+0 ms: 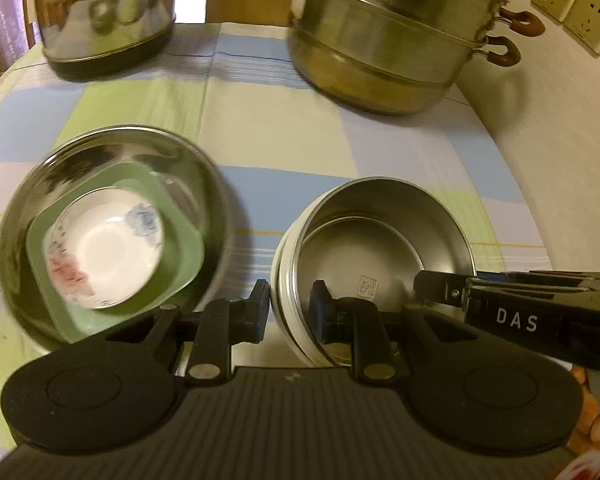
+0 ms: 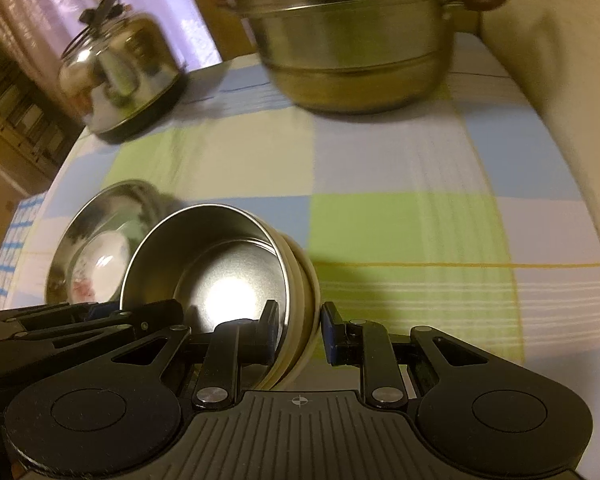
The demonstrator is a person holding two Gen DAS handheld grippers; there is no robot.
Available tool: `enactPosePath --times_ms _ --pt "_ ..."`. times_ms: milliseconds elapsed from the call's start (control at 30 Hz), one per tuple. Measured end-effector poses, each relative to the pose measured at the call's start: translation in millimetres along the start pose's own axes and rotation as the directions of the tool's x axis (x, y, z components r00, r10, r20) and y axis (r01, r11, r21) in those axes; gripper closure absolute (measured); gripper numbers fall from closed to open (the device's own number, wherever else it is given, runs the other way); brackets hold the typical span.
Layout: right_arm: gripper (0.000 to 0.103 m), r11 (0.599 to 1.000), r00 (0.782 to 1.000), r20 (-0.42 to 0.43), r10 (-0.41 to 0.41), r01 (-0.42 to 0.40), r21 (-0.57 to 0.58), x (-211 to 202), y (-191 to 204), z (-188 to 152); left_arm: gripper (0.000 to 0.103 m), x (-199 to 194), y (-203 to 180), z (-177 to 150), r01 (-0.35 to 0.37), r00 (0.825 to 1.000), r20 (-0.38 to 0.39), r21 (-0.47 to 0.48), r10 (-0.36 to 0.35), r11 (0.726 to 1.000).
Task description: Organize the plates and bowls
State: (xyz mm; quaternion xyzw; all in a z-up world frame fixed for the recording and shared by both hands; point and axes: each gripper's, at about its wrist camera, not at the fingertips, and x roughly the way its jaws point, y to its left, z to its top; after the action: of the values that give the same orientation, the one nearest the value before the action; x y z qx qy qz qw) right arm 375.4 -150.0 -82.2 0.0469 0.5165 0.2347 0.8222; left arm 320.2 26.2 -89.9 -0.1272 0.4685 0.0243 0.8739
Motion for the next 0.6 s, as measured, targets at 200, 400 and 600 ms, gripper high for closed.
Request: enactPosePath --times_ms 200,400,600 --pt "0.08 1.0 1.0 -0.009 -0.012 0.012 0.004 0.7 16.6 -7.9 0.083 -6.1 12.7 -6.8 0.012 1.0 -0.002 0.005 -0.012 1.0" --pt "0.08 0.999 0.999 0.004 -0.04 0.04 0.032 -0.5 24.0 -11.7 0.083 -7.8 19.7 -6.9 0.045 0.999 -0.015 0.027 -0.045 0.999" --pt "0.051 0.993 0.996 0.034 -0.077 0.073 0.094 -20.7 26.7 -19.4 0.074 -29.5 29.0 -6.7 0.065 0.998 0.016 0.059 -0.067 0.996"
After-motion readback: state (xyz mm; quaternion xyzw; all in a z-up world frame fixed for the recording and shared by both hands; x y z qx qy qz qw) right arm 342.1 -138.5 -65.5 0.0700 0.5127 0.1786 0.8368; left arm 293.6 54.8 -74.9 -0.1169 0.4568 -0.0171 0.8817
